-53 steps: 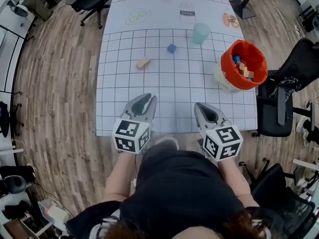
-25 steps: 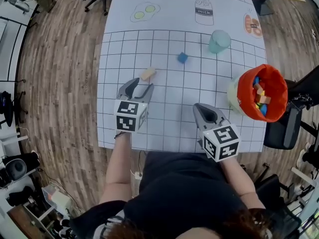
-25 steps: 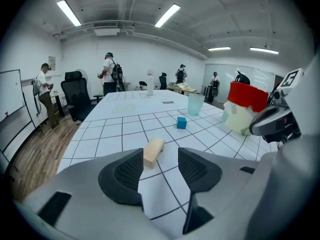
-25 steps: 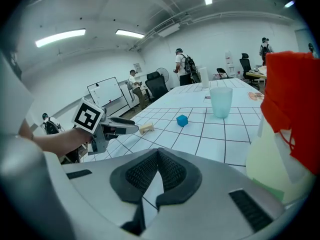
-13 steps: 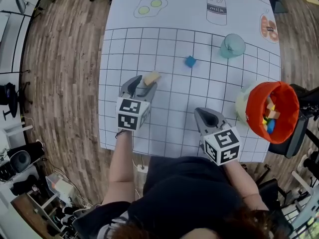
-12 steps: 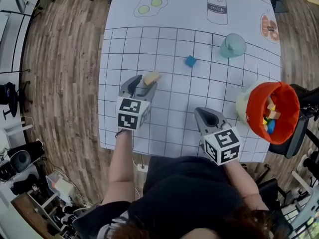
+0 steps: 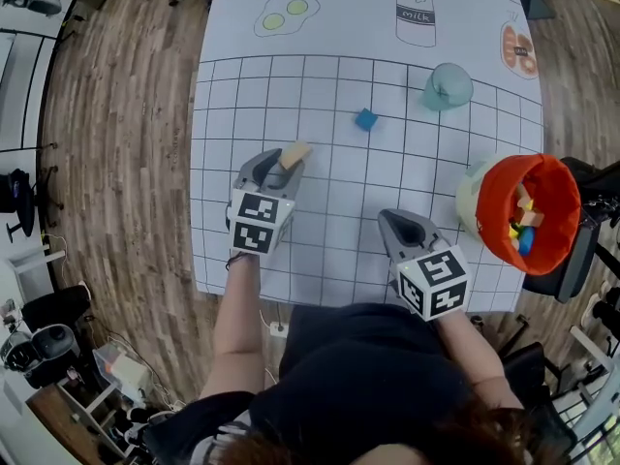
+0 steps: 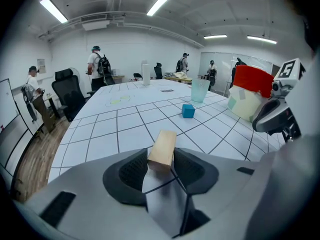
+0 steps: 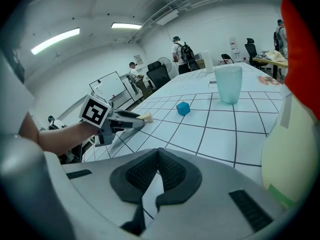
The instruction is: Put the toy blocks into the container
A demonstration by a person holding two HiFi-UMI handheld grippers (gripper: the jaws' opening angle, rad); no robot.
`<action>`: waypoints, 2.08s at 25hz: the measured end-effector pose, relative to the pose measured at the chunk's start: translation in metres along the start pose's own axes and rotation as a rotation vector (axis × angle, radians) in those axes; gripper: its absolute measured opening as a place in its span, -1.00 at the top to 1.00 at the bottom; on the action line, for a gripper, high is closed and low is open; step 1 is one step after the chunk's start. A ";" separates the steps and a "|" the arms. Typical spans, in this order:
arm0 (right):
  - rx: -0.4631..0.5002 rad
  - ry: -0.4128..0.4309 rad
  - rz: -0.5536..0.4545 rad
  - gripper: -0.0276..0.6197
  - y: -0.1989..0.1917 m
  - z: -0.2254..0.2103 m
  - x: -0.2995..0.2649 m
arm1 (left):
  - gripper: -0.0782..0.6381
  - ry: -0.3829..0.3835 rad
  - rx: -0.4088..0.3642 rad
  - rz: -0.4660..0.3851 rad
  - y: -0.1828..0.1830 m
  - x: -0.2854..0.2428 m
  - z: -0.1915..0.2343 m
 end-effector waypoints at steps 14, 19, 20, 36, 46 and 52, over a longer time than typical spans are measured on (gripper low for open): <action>-0.007 -0.167 -0.113 0.87 -0.021 0.035 0.049 | 0.31 -0.080 -0.048 -0.169 0.029 0.048 -0.027; -0.017 -0.207 -0.157 0.87 -0.026 0.047 0.072 | 0.31 -0.157 -0.098 -0.248 0.059 0.071 -0.053; -0.016 -0.209 -0.165 0.87 -0.025 0.048 0.078 | 0.31 -0.178 -0.106 -0.263 0.066 0.075 -0.062; -0.075 -0.300 -0.317 0.87 -0.040 -0.013 0.201 | 0.31 -0.493 -0.267 -0.418 0.171 0.061 -0.250; -0.141 -0.321 -0.311 0.87 -0.061 -0.045 0.234 | 0.30 -0.578 -0.373 -0.422 0.198 0.033 -0.323; -0.160 -0.316 -0.306 0.87 -0.068 -0.055 0.240 | 0.23 -0.532 -0.365 -0.446 0.197 0.025 -0.329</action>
Point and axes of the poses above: the fingertips, and each gripper's own axes: x backward along the fingers, z to its left, y out of its top, the point moved 10 cm from there along x, backward along the fingers, and after that the axes turned 8 degrees about -z, right-handed, at the moved point
